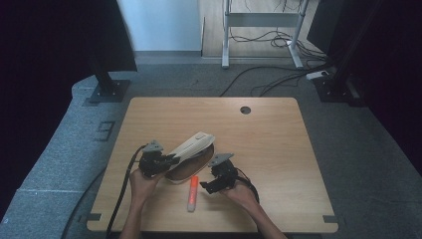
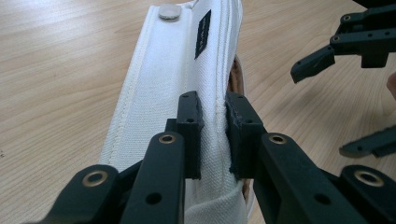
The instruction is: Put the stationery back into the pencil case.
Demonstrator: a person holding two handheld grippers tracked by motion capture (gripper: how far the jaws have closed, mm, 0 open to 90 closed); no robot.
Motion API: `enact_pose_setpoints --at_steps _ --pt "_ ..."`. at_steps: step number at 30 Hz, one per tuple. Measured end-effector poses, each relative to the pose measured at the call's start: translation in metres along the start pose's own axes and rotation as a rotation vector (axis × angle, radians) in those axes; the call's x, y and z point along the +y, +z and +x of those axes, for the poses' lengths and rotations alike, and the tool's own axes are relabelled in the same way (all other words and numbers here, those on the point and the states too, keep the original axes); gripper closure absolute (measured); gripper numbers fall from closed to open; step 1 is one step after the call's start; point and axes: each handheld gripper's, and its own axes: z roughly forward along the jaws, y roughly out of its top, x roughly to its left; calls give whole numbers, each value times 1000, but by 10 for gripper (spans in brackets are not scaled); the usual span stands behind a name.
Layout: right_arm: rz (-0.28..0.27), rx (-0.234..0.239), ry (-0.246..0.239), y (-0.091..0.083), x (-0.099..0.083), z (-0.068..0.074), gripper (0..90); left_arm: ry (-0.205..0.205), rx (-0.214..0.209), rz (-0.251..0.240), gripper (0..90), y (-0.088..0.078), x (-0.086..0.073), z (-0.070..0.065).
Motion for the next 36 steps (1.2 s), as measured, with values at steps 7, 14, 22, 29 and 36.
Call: enact_pose_setpoints --at_steps 7,14,22,29,36 --pt "-2 17 -11 3 0 10 129 3 -2 2 773 0 0 0" --pt "6 41 -10 11 0 22 129 2 -3 3 773 0 0 0" --pt "15 59 -14 19 2 32 129 0 -4 2 773 0 0 0" --pt "18 69 -26 27 6 42 123 -1 -6 4 773 -1 0 1" --pt "39 56 -44 34 5 49 114 -1 -6 5 773 -1 0 1"
